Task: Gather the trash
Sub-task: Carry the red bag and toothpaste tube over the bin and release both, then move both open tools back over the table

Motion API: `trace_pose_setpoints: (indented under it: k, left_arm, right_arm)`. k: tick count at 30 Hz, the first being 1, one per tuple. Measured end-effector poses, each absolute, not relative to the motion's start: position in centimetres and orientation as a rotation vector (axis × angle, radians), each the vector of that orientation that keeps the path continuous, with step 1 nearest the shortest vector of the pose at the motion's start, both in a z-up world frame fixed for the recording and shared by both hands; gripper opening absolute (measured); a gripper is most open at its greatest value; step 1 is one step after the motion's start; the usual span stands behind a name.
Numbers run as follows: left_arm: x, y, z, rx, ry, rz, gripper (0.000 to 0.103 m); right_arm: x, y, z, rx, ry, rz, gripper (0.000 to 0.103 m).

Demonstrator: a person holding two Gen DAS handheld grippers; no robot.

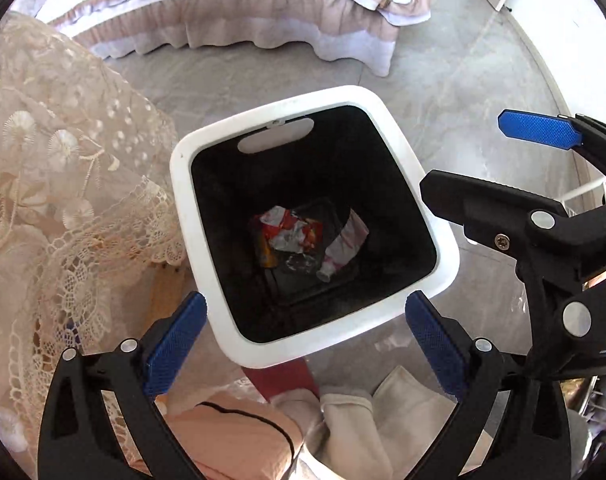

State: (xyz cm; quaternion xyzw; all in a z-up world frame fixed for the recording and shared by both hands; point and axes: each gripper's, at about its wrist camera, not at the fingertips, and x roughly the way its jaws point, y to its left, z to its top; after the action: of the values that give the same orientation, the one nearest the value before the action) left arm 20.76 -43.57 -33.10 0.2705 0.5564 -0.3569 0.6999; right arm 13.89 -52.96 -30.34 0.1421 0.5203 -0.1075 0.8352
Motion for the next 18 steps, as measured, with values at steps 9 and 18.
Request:
trace_pose_setpoints:
  k: [9,18]
  left_arm:
    - [19.7,-41.6,-28.0,0.555,1.113,-0.775,0.098]
    - [18.0,-35.1,-19.2,0.412,0.915,-0.639,0.098]
  right_arm:
    - [12.9,-51.0,-24.8,0.226,0.974,-0.212,0.098]
    - [11.3,-46.8,-17.3,0.154,0.753,-0.133,0.098]
